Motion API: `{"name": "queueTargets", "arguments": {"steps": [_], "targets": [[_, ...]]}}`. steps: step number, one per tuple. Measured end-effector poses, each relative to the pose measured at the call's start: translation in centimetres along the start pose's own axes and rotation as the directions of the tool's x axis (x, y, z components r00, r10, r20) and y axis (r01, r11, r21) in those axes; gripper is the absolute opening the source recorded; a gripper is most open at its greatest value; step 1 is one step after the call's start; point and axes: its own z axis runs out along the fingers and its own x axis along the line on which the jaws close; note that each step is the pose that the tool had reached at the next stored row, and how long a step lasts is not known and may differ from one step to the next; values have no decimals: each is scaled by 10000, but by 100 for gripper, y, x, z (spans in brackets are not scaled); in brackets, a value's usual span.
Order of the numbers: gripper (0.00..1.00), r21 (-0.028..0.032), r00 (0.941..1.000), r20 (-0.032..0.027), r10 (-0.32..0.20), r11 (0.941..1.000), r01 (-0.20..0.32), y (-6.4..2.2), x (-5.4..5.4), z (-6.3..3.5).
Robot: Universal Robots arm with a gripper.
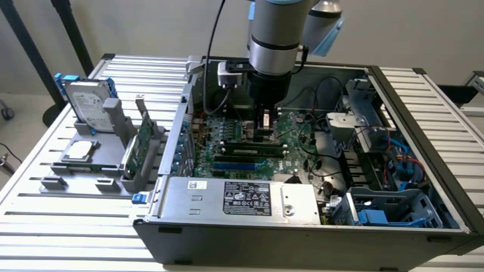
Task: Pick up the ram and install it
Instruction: 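Press down the ram until it locks into place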
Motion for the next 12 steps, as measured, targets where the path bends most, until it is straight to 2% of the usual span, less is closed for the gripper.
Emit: {"name": "queueTargets", "arguments": {"steps": [12], "targets": [[11, -2, 10000, -1, 0, 10000, 0, 0, 0, -1]]}}
